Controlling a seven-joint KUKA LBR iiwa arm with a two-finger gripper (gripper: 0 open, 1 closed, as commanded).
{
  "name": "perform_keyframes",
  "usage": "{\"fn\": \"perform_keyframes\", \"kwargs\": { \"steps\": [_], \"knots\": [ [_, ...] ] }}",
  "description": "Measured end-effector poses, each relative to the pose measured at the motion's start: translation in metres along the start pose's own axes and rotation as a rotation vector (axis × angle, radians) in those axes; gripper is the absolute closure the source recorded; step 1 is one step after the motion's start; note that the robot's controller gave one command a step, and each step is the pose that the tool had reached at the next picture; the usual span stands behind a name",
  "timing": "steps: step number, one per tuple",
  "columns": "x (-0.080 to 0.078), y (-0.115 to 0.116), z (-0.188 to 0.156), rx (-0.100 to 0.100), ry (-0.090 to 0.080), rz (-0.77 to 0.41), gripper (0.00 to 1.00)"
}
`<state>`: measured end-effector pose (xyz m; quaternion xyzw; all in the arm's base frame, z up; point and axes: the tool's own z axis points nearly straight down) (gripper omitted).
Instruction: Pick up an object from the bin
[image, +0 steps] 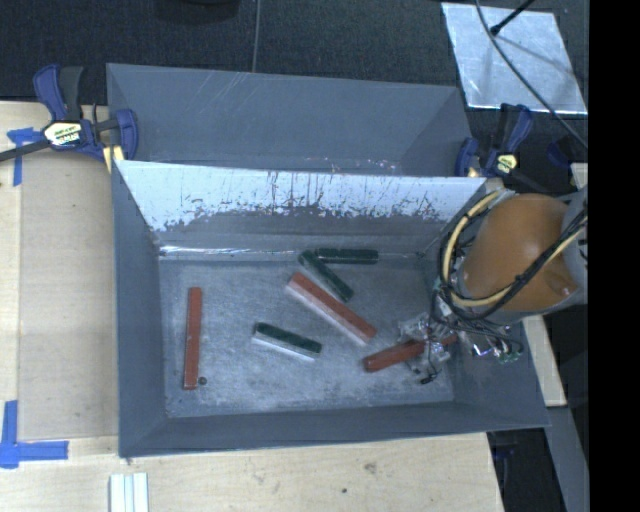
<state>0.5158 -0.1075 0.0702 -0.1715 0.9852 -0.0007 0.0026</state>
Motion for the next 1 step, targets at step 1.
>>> {"fn": "perform_keyframes", "kwargs": {
  "steps": [1],
  "knots": [
    [-0.0432,0.0009,-0.149,0.004,-0.007,-0.092,1.0]
  ]
}}
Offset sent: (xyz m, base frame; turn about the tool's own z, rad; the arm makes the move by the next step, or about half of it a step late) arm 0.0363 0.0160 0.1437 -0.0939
